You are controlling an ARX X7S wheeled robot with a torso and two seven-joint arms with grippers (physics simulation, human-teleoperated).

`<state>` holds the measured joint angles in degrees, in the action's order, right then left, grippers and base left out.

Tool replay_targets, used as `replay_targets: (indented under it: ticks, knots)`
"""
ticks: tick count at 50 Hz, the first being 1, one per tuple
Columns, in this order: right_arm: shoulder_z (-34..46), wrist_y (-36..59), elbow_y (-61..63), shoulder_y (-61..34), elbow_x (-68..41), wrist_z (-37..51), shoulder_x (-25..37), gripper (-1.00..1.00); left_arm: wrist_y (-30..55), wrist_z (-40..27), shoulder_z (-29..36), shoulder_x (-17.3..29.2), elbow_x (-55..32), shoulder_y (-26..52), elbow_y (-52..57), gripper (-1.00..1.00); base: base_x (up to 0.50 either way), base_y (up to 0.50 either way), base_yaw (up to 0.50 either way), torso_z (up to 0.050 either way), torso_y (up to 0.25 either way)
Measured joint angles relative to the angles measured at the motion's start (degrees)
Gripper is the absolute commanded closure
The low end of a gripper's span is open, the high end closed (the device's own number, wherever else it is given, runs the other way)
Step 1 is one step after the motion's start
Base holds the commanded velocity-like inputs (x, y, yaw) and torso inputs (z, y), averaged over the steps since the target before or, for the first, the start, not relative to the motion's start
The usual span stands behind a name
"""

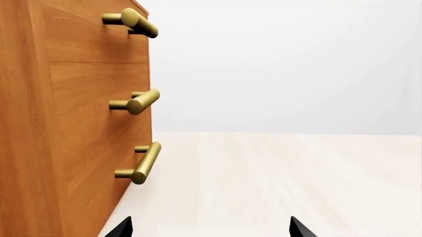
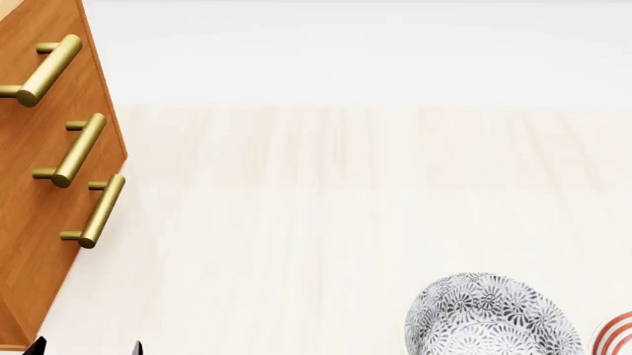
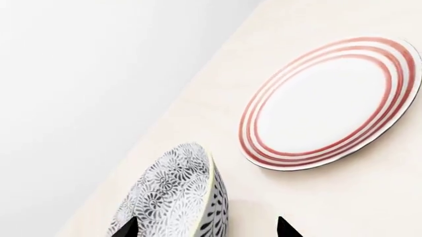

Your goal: Put the bowl on top of the cabinet.

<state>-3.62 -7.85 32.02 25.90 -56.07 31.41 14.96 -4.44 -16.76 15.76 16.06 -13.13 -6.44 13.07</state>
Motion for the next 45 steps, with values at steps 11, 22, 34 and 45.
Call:
replay_targets:
  ticks: [11,22,34,45]
  knots:
    - [0.8,1.8,-0.7,-1.4,-1.6,0.1,1.6,-1.0,0.0,-0.3,0.2,0.2,0.0,0.0,0.1,-1.0,0.0,0.0,0.0,0.0,0.0]
    - [1.1,2.8,-1.8,-2.9,-3.2,0.5,2.4,-1.0,-0.1,-0.5,0.5,0.3,-0.1,0.0,0.2,-1.0,0.0,0.0,0.0,0.0,0.0]
    - [1.8,4.3,-3.6,-5.1,-3.9,1.5,3.1,-1.0,-0.3,-0.7,0.7,0.5,-0.1,-0.1,0.1,-1.0,0.0,0.0,0.0,0.0,0.0]
    - [3.0,5.7,-4.6,-6.8,-3.5,2.1,3.8,-1.0,-0.4,-0.9,0.9,0.7,-0.3,0.0,0.0,-1.0,0.0,0.0,0.0,0.0,0.0]
